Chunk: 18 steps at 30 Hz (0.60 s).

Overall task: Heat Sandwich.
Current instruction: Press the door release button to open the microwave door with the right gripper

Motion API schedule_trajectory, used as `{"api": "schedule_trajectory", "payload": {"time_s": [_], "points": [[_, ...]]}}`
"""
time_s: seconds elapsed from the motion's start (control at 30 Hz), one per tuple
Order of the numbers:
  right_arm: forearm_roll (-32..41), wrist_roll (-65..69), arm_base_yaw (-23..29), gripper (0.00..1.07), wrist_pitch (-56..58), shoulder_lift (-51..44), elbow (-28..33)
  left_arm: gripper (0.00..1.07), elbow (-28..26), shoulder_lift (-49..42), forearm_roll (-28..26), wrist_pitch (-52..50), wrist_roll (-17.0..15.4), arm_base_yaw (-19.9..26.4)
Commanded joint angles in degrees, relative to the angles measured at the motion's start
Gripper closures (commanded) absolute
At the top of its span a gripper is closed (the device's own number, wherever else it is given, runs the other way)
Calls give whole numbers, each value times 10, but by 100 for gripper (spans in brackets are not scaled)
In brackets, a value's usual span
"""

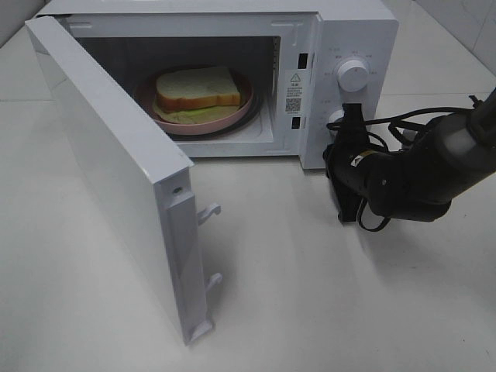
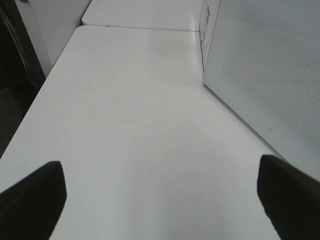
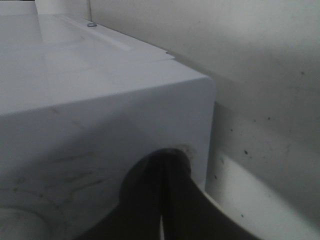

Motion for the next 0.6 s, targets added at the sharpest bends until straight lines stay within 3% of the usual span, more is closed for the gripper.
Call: {"api": "schedule_trajectory", "payload": {"time_s": [0.03,0.6], "points": [[-41,-7,-15,106,-79,-12,-36,9,2,-15,0,-3,1,1],[-99,10,-15,106,-7,-66,62,9,2,-15,0,-3,1,1]]}}
